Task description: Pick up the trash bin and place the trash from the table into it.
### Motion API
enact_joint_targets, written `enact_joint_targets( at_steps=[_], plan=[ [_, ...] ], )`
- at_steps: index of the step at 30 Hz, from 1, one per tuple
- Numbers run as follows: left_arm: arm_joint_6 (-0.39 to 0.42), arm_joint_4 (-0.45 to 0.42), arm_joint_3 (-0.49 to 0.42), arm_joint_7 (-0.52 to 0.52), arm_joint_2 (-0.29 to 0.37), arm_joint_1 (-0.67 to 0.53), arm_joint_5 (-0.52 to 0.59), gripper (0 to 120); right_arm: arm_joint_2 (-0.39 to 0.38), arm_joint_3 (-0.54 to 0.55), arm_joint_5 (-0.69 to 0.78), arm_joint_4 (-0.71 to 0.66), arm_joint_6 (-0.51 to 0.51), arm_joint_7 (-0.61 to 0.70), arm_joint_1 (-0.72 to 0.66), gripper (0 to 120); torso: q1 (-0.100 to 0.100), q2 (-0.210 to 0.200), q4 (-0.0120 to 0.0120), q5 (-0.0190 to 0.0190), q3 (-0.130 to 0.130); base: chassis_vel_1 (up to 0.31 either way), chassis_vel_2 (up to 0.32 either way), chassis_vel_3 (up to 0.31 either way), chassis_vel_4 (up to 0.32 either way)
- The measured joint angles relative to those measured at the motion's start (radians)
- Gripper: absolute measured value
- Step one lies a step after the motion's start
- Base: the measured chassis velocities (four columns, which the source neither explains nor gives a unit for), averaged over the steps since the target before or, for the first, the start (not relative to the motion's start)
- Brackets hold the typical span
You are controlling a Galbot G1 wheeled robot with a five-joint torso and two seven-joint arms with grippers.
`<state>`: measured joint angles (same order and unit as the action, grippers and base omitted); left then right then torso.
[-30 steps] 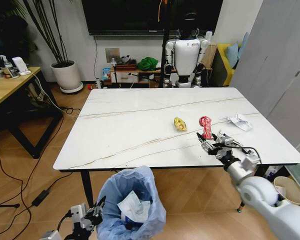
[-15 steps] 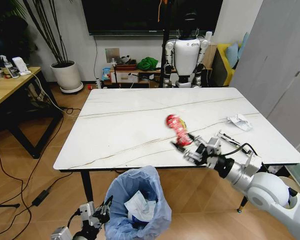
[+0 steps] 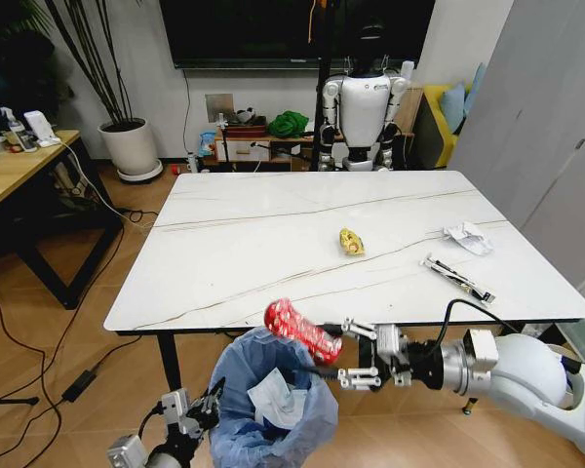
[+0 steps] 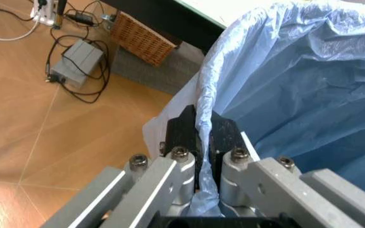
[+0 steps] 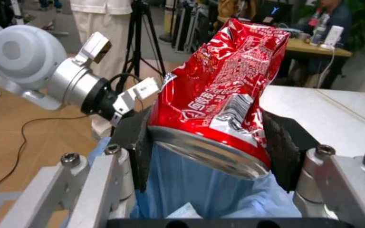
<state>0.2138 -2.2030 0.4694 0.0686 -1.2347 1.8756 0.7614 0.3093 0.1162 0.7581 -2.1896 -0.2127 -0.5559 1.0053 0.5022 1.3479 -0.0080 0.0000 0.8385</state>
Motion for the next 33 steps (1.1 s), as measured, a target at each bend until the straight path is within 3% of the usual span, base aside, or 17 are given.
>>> enact_joint_targets(
  at_steps=[14, 33],
  plan=[
    [0.0, 0.038, -0.06, -0.004, -0.029, -0.025, -0.026, 0, 0.029, -0.009, -0.032, 0.012, -0.014, -0.012, 0.03, 50, 0.0, 0.0, 0.0001, 0.0, 0.0, 0.0, 0.0, 0.0, 0.0],
    [-0.004, 0.059, -0.08, -0.016, -0.01, -0.051, -0.01, 0, 0.022, 0.022, -0.064, 0.034, -0.02, -0.052, 0.025, 50, 0.0, 0.0, 0.0001, 0.0, 0.0, 0.0, 0.0, 0.0, 0.0]
  ],
)
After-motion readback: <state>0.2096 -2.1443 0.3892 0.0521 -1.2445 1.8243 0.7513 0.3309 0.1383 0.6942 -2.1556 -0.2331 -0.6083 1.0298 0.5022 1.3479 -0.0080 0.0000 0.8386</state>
